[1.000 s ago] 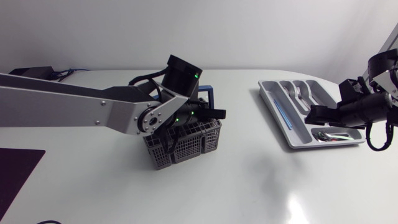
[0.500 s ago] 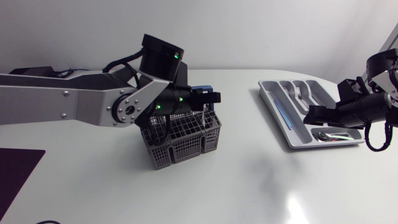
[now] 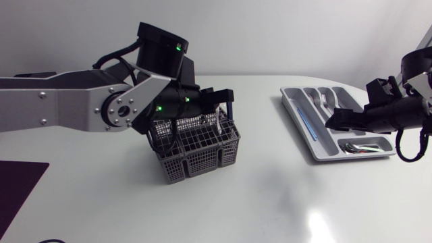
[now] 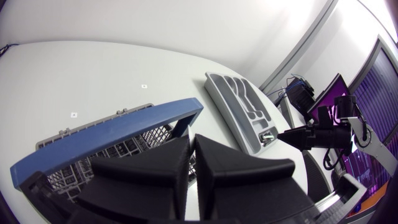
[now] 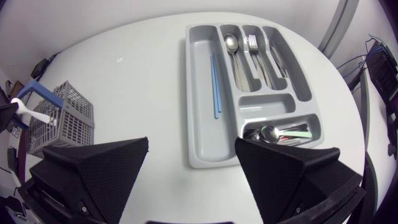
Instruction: Unload the cutlery basket into the drawer organizer.
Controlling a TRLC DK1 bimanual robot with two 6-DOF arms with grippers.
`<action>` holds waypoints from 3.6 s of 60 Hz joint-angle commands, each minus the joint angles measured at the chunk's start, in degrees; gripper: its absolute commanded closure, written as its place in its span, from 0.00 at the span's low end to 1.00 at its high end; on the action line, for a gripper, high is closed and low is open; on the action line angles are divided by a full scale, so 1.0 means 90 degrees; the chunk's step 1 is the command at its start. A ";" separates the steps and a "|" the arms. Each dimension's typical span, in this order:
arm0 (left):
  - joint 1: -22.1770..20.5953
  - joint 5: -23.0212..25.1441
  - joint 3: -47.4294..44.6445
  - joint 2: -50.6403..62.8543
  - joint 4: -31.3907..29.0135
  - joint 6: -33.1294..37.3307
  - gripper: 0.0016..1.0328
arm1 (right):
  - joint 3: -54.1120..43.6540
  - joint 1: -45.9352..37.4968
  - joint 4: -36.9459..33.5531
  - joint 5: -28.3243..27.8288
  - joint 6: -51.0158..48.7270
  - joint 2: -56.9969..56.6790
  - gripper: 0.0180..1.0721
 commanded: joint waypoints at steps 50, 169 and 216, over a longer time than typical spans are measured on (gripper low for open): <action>-0.0210 0.0189 0.0588 -0.0557 -0.0855 -0.0507 0.96 | -0.0951 0.2050 0.0427 -0.0761 -0.0141 -0.2049 0.05; -0.0961 0.3890 0.0314 -0.0841 -0.3413 0.3155 0.93 | -0.1030 0.4462 -0.1399 -0.3925 -0.4165 -0.0818 0.65; -0.0991 0.3900 0.0666 -0.0655 -0.3638 0.3008 0.15 | -0.1166 0.4443 -0.1428 -0.3955 -0.4272 -0.0760 0.95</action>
